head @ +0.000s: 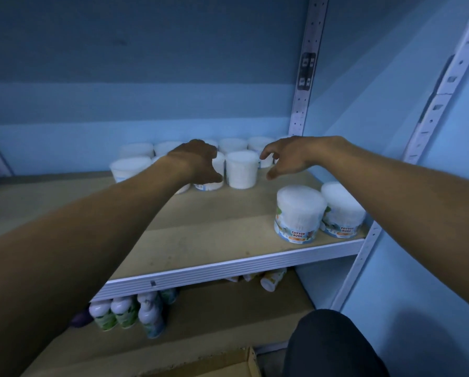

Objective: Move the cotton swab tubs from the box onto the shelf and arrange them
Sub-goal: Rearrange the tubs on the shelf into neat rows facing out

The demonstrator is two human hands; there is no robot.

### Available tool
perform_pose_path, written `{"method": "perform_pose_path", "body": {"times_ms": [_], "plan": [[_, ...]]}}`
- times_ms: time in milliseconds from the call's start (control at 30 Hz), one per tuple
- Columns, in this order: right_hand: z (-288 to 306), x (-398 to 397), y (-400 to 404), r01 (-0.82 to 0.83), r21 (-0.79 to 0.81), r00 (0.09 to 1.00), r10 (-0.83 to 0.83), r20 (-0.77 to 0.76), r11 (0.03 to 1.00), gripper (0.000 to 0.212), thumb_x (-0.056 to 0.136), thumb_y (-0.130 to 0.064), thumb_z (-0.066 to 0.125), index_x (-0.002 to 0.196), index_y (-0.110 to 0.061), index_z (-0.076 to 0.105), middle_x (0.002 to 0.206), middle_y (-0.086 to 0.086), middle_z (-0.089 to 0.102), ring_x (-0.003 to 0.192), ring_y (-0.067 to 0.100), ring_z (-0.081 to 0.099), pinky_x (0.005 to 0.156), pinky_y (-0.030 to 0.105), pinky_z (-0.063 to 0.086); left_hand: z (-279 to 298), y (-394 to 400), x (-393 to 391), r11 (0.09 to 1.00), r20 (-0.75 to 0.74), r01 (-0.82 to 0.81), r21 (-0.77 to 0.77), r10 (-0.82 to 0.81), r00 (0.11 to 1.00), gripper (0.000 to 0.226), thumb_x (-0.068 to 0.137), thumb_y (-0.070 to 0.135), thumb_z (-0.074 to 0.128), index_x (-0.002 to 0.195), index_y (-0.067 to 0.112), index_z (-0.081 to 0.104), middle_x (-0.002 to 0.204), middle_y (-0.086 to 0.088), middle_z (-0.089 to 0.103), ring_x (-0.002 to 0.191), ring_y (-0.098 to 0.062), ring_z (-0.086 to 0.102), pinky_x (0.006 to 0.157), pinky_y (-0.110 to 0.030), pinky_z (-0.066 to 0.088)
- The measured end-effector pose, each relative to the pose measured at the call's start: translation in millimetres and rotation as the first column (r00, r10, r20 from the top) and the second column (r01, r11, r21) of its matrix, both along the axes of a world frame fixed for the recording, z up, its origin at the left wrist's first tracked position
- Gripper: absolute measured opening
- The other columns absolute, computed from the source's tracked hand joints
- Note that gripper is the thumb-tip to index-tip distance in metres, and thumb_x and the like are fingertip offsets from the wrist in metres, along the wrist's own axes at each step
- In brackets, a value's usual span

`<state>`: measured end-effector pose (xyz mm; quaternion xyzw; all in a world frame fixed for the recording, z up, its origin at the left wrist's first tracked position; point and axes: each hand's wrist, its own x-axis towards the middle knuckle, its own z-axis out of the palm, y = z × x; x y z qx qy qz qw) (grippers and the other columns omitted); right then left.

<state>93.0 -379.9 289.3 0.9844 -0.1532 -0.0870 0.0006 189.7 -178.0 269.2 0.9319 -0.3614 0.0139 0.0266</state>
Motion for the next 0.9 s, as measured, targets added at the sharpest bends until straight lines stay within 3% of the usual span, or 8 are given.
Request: {"method": "perform_pose_path", "body": {"times_ms": [233, 667, 900], "plan": [[-15, 36, 8, -0.008, 0.037, 0.999, 0.006, 0.038, 0.999, 0.074, 0.090, -0.048, 0.066, 0.153, -0.032, 0.032, 0.156, -0.001, 0.038, 0.136, 0.024, 0.044, 0.108, 0.035, 0.040, -11, 12, 35, 1.000, 0.033, -0.030, 0.005, 0.030, 0.999, 0.072, 0.083, 0.047, 0.068, 0.147, 0.027, 0.040, 0.143, -0.003, 0.043, 0.130, -0.026, 0.047, 0.097, -0.035, 0.043], [-52, 86, -3, 0.022, 0.102, 0.991, -0.035, 0.133, 0.995, 0.091, 0.083, -0.056, 0.067, 0.156, -0.033, 0.019, 0.156, 0.004, 0.027, 0.133, 0.032, 0.045, 0.103, 0.046, 0.045, -35, -15, 80, 0.999, 0.034, 0.017, 0.027, -0.018, 0.999, 0.080, 0.081, 0.057, 0.066, 0.148, 0.023, 0.038, 0.146, -0.004, 0.042, 0.131, -0.029, 0.046, 0.103, -0.045, 0.044], [-64, 104, -5, 0.017, 0.096, 0.992, -0.028, 0.124, 0.995, 0.090, 0.084, -0.057, 0.067, 0.156, -0.031, 0.019, 0.155, 0.011, 0.028, 0.134, 0.034, 0.043, 0.105, 0.049, 0.044, -47, -40, 96, 0.998, 0.007, 0.046, 0.038, -0.047, 0.999, 0.086, 0.077, 0.065, 0.066, 0.148, 0.029, 0.035, 0.148, -0.004, 0.042, 0.132, -0.029, 0.047, 0.106, -0.046, 0.042]]}}
